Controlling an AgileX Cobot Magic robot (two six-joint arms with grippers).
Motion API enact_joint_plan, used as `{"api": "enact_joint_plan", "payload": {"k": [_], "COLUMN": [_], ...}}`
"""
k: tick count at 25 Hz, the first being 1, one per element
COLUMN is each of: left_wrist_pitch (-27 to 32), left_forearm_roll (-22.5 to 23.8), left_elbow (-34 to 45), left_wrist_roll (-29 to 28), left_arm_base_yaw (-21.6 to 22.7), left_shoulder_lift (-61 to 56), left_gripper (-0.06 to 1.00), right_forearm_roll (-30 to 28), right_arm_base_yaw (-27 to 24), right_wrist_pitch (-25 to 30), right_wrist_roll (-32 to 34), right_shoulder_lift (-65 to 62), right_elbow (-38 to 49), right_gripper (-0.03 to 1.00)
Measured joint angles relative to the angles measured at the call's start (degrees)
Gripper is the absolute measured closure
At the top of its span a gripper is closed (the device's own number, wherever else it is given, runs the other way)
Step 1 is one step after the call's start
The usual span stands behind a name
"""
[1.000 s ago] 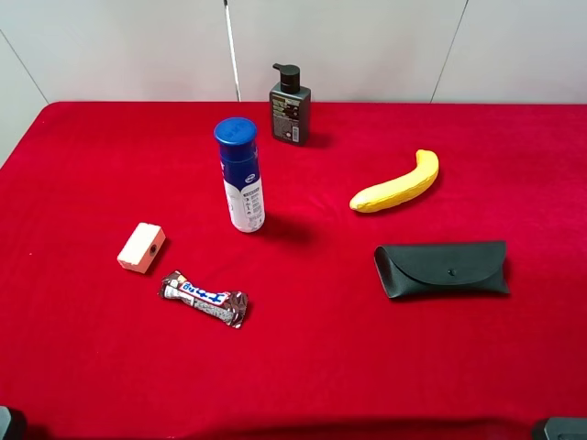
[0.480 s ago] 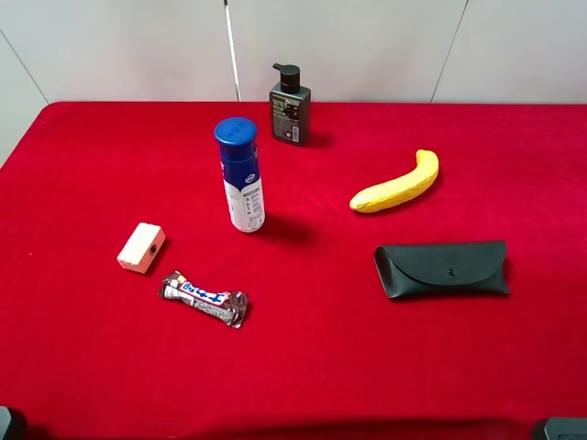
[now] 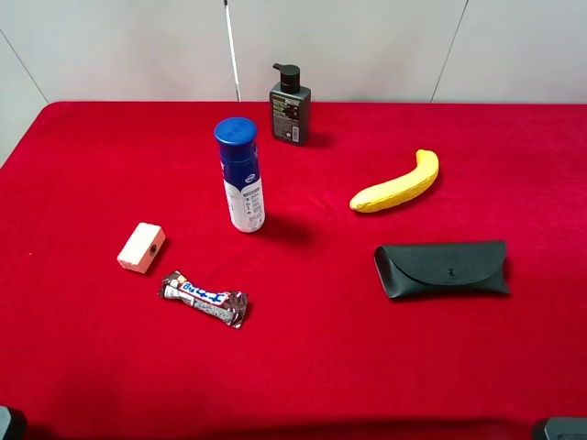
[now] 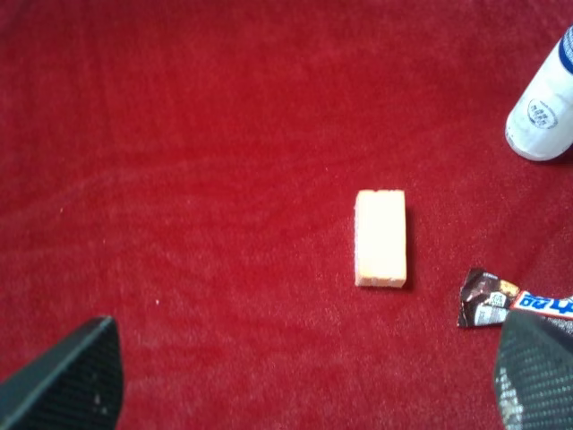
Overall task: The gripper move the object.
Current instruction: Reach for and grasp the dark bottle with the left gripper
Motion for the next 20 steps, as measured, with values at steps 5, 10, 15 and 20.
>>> {"api": "enact_joint_plan", "payload": {"k": [5, 10, 15, 20], "left_wrist_pitch": [-1.1, -1.2, -1.5, -1.9], "left_forearm_roll": [-0.8, -3.2, -7.3, -12.0], "left_elbow": [-4.7, -9.8, -15.2, -21.0], "left_wrist_roll": [2.1, 4.3, 7.5, 11.0], "left_arm_base_yaw": [0.0, 0.0, 0.0, -0.1], "left_shoulder_lift": [7.5, 15.4, 23.2, 30.4], "left_gripper": [0.13, 0.13, 0.13, 0.13], "right_forearm_roll": [0.0, 0.0, 0.0, 0.0], "right_arm_base_yaw": [0.0, 0.0, 0.0, 0.0], "right_wrist_pitch": [0.0, 0.0, 0.0, 0.0], "right_wrist_roll": [0.0, 0.0, 0.0, 0.0], "right_shoulder_lift": [0.0, 0.0, 0.0, 0.0], "right_elbow": [0.0, 0.0, 0.0, 0.0], "right_gripper": [0.27, 0.27, 0.27, 0.27]}}
